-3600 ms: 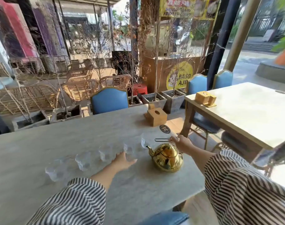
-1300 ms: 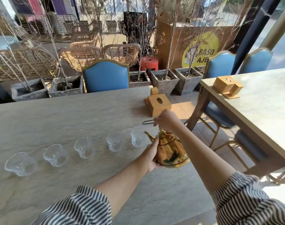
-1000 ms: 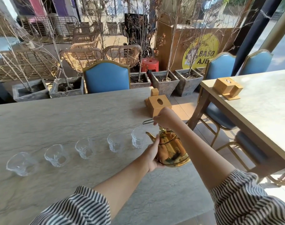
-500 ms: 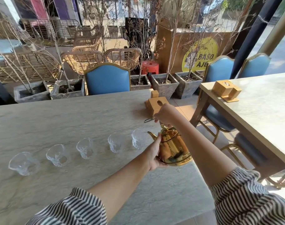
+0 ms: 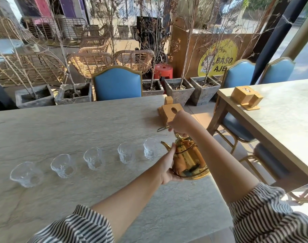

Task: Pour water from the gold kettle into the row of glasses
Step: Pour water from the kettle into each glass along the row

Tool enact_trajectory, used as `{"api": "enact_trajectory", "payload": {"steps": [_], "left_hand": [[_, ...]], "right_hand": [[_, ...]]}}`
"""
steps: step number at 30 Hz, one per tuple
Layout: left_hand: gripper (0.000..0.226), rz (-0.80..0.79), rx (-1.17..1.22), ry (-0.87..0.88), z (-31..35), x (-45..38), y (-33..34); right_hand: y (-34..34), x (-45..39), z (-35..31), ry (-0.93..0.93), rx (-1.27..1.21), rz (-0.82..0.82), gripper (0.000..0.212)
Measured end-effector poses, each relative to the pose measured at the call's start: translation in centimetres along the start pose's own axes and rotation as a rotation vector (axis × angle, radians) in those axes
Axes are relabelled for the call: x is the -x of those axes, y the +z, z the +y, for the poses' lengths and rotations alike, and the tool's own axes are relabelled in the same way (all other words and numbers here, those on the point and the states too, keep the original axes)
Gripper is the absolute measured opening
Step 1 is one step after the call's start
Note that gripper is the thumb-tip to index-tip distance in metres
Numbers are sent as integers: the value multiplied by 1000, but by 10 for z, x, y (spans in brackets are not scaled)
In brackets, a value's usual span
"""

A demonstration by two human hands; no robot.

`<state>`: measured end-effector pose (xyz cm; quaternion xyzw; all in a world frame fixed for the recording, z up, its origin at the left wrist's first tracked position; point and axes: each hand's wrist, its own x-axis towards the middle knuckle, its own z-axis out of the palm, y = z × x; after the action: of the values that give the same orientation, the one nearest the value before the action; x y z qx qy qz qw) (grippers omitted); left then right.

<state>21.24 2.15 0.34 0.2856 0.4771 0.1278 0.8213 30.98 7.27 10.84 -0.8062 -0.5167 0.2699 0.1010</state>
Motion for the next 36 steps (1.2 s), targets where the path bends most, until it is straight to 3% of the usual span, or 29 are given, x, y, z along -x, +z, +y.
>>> {"api": "enact_trajectory", "payload": {"steps": [8, 14, 17, 24, 36], "left_hand": [[53, 33, -59, 29, -4, -17, -16], [68, 130, -161, 100, -9, -23, -24], [89, 166, -173, 122, -14, -26, -28], [70, 217, -219, 218, -15, -15, -35], [96, 303, -197, 254, -26, 13, -73]], "right_hand": [[15, 0, 14, 15, -107, 35, 32], [31, 3, 34, -22, -234, 75, 34], [37, 6, 41, -31, -272, 105, 39], [42, 23, 40, -66, -367, 176, 41], [59, 38, -4, -185, -315, 136, 33]]}}
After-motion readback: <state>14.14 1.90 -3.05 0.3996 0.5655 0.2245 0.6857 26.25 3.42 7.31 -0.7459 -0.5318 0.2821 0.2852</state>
